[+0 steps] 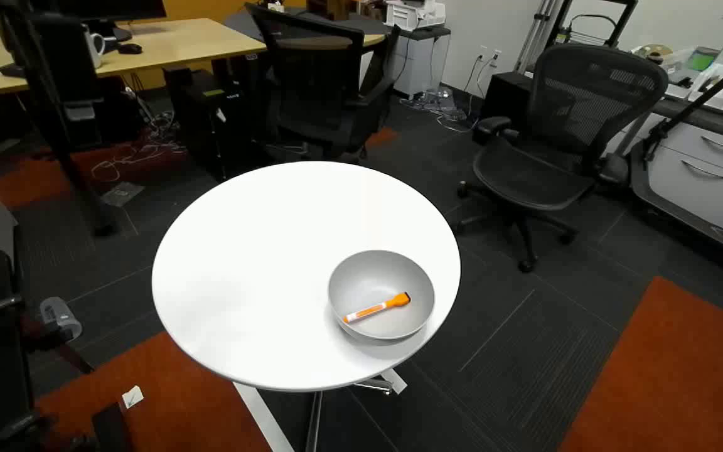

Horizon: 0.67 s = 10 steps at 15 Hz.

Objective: Remove the orange marker from the grey bowl

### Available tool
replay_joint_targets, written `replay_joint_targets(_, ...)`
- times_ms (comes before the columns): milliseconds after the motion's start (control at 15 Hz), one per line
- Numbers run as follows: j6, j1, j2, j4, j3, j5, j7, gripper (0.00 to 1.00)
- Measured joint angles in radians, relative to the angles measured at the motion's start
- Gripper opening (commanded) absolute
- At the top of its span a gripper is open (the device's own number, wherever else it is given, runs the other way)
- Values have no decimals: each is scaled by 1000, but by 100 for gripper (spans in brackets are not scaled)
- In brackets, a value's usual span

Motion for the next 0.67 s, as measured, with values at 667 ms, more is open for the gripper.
replay_joint_targets(667,52,-9,10,8,-1,-3,5,100)
